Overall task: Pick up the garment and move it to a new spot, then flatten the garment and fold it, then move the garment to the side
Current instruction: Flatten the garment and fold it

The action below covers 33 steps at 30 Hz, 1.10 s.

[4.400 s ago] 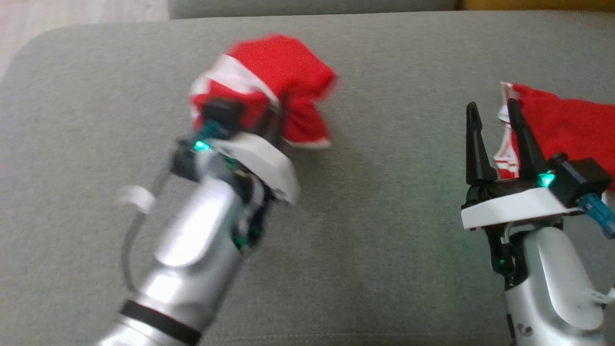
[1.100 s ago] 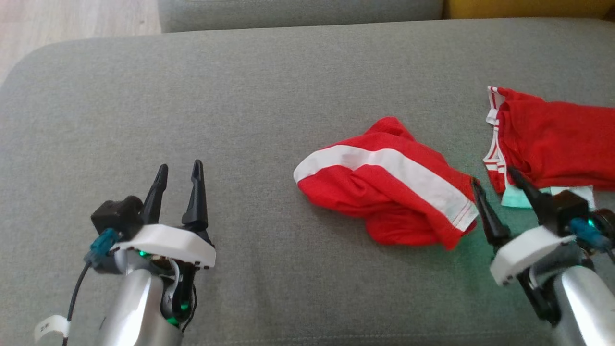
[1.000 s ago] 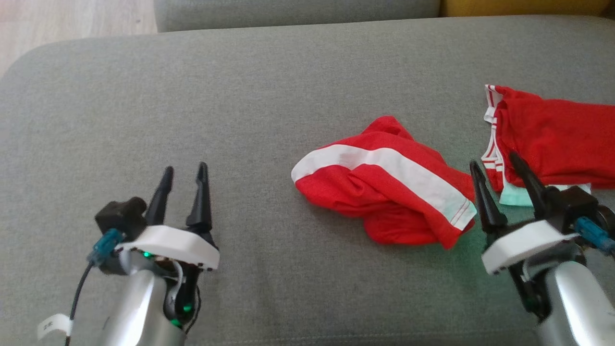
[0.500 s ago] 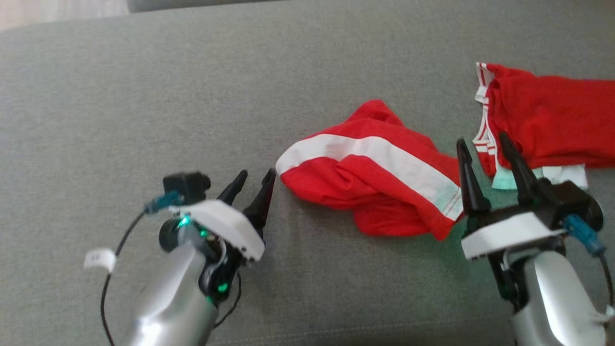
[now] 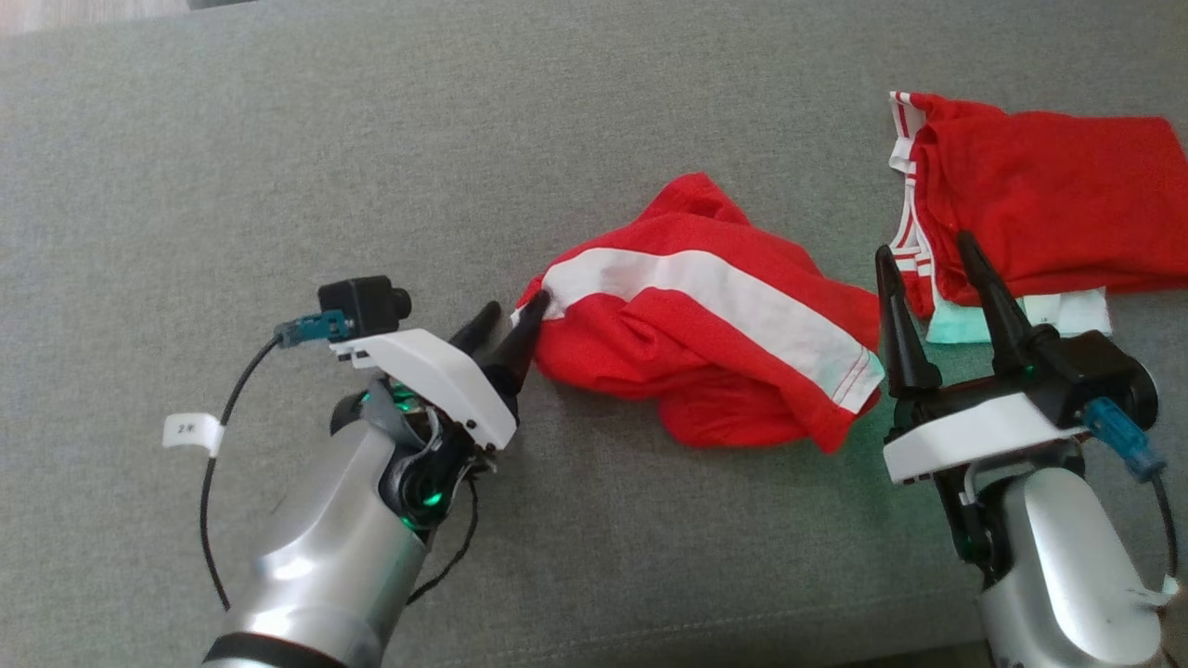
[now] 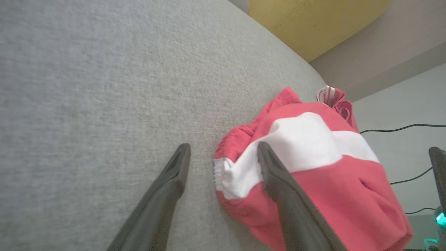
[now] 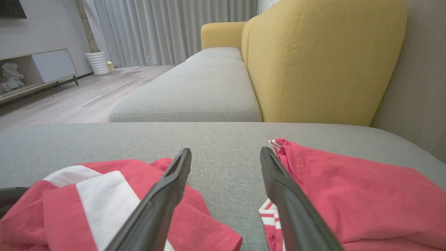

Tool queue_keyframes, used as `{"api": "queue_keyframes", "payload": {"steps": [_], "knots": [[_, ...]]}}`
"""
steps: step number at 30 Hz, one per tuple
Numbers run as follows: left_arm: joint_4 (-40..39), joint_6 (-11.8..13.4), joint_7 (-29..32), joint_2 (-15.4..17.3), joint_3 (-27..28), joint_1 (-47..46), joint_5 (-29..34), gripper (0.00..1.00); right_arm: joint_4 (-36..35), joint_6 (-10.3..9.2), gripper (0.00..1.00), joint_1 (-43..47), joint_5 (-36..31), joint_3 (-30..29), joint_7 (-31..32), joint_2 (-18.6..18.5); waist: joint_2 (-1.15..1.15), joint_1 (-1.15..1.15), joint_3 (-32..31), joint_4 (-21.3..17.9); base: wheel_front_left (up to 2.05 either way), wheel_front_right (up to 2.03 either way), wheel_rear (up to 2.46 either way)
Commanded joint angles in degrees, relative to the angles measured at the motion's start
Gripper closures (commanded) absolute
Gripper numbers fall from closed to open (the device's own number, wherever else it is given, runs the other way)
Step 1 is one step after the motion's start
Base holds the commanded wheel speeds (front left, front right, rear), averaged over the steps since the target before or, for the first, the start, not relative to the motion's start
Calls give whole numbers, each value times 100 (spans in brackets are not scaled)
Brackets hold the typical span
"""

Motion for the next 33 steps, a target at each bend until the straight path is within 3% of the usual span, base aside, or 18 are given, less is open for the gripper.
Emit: {"api": "queue_keyframes", "payload": {"steps": [1, 17, 19, 20, 33], "knots": [[-101, -64, 38, 73, 104, -169, -127, 0, -158, 11, 0, -190, -55, 90, -68, 33, 0, 0, -11, -1, 0, 0, 0], [-210, -120, 373, 161, -86, -167, -530, 0, 66, 11, 0, -237, -59, 137, -133, 99, 0, 0, -82, 32, 0, 0, 0], [-222, -121, 309, 178, -91, -180, -517, 89, 90, 11, 0, -234, -51, 140, -141, 102, 0, 0, -91, 19, 0, 0, 0], [-225, -121, 252, 194, -88, -188, -496, 100, 103, 11, 0, -230, -48, 138, -143, 103, 0, 0, -99, 14, 0, 0, 0], [-531, -13, -687, 565, 14, -311, -58, 100, 302, 11, 0, -94, -39, 299, -22, 115, 0, 0, -411, 142, 0, 0, 0]]}}
